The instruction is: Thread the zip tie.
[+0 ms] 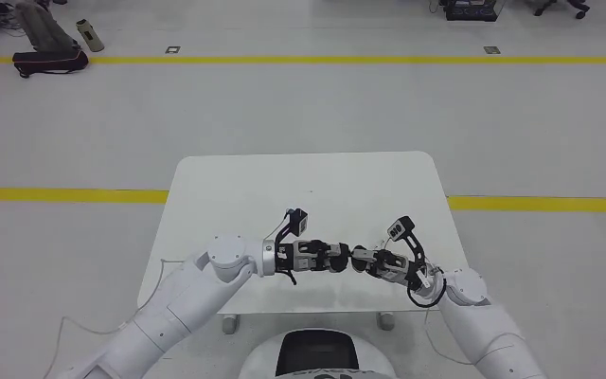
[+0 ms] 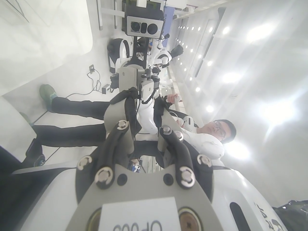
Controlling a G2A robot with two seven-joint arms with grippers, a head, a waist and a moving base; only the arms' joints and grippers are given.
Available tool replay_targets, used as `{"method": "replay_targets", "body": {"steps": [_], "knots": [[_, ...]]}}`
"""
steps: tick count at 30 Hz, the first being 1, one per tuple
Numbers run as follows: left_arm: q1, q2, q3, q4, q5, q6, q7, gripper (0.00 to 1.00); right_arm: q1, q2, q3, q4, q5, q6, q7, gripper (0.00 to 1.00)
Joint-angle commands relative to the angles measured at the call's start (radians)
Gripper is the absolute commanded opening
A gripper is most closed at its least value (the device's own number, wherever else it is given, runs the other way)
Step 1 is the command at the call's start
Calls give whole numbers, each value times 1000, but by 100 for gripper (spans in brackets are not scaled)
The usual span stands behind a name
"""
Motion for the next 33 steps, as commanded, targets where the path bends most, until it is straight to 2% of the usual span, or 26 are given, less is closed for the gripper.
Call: {"method": "replay_targets", "body": {"steps": [1, 11, 26, 30, 31, 33], "knots": [[0, 0, 1, 1, -1, 0, -1, 12, 0, 0, -1, 0, 0, 1, 0, 0], [-4, -2, 3, 6, -4, 2, -1, 9, 4, 1, -5, 1, 7, -8, -1, 0], [-17, -7, 13, 23, -8, -1, -4, 10, 12, -1, -11, 3, 9, -9, 3, 0], [-20, -8, 14, 29, -9, -1, -6, 5, 14, -2, -13, 5, 8, -9, 2, 0], [-21, -8, 14, 30, -10, -1, -7, 0, 14, -2, -13, 6, 8, -9, 1, 0], [-21, -8, 13, 33, -11, -3, -10, 0, 16, -3, -14, 7, 8, -9, 0, 0]]}}
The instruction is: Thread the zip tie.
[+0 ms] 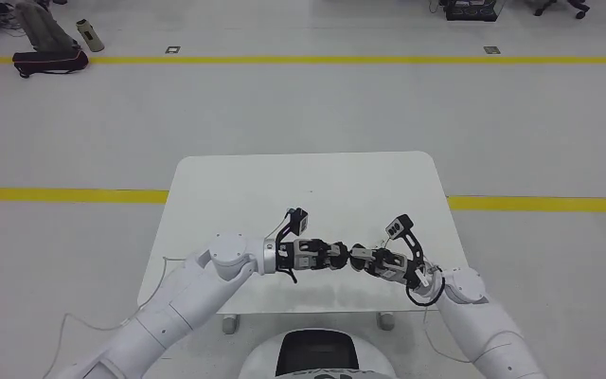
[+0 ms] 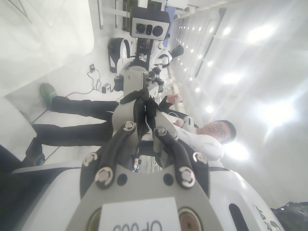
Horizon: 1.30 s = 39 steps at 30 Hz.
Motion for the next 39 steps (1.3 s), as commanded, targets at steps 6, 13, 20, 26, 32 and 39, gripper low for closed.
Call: {"method": "replay_targets", "body": {"steps": [6, 13, 20, 26, 32, 39], "knots": [[1, 1, -7, 7, -5, -10, -9, 0, 5, -2, -4, 5, -3, 0, -4, 0], [3, 5, -18, 12, -6, -16, -13, 0, 11, -1, 9, 18, 13, 0, -7, 100], [8, 8, -26, 5, 2, -17, -14, 0, 10, 7, 52, 39, 30, 0, -6, 100], [18, 11, -38, 0, 0, -29, 6, 0, 7, 10, 71, 48, 48, 1, -14, 100], [20, 11, -38, -2, 0, -36, 3, 0, 7, 10, 71, 48, 48, 1, -14, 100], [27, 13, -49, -10, 17, -60, 34, 0, 9, 18, 118, 15, -74, 0, -83, 100]]}}
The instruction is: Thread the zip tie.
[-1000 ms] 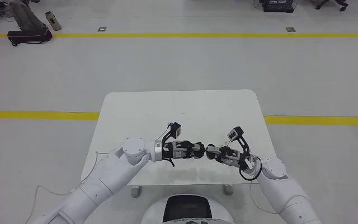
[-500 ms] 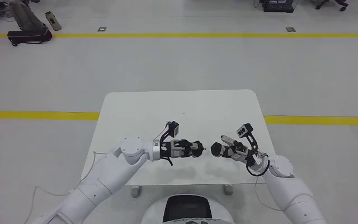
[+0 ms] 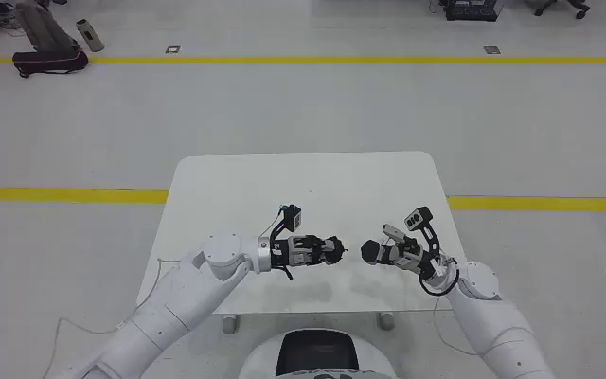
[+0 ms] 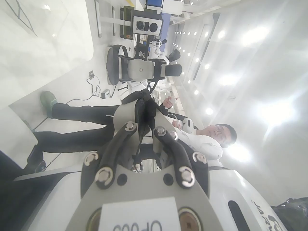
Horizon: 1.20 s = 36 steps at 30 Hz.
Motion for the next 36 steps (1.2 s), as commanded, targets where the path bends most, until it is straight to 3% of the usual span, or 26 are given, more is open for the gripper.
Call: {"method": "replay_targets", "body": {"steps": [1, 9, 12, 20, 24, 28, 32, 36], "knots": [[1, 4, -15, -4, 19, -18, 10, 0, -6, 6, 40, -21, -81, 0, -26, 100], [10, 17, -59, -30, 57, -35, 41, 0, -23, 26, 173, -151, -450, 0, -100, 100], [13, 16, -59, -43, 64, -42, 55, 0, -34, 27, 193, -197, -511, 0, -118, 100], [14, 15, -55, -44, 62, -49, 59, 0, -34, 26, 191, -200, -514, 1, -128, 100], [14, 15, -55, -44, 62, -49, 59, 0, -9, 33, 197, -207, -602, 20, -146, 100], [14, 15, -55, -44, 62, -49, 59, 0, 33, 42, 199, -185, -693, 73, -132, 100], [14, 15, -55, -44, 62, -49, 59, 0, 85, 50, 165, -137, -821, 188, -93, 100], [14, 15, -55, -44, 62, -49, 59, 0, 96, 52, 162, -110, -817, 177, -85, 100]]}}
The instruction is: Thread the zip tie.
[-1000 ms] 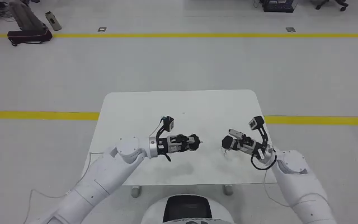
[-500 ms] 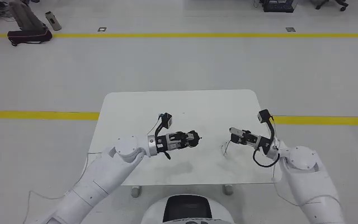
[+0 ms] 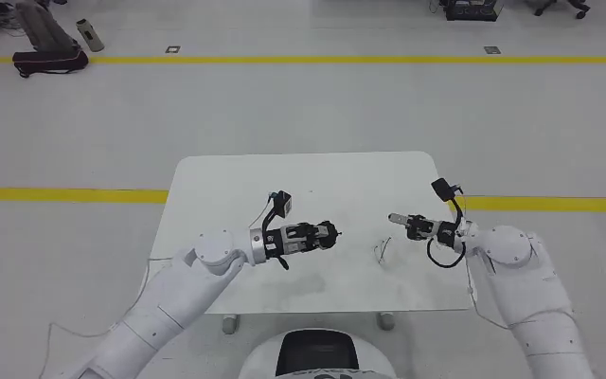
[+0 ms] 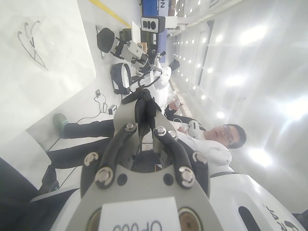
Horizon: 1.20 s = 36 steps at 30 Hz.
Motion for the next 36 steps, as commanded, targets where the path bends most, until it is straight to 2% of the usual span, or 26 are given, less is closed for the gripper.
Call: {"method": "replay_targets", "body": {"steps": [1, 15, 23, 31, 33, 36], "knots": [[0, 0, 0, 0, 0, 0, 0, 0, -1, 0, 1, 1, 3, -3, 0, 100], [0, 0, 0, 0, 0, 0, 0, 0, -4, 0, -6, -4, -17, 10, -21, 100], [0, 0, 0, 0, 0, 0, 0, 0, 40, -3, -100, -106, -172, 206, -43, 100], [0, 0, 0, 0, 0, 0, 0, 0, 162, -20, -285, -96, -376, 421, 24, 100], [0, 0, 0, 0, 0, 0, 0, 0, 182, -24, -309, -91, -393, 453, 38, 100], [0, 0, 0, 0, 0, 0, 0, 0, 196, -26, -320, -92, -412, 466, 36, 100]]}}
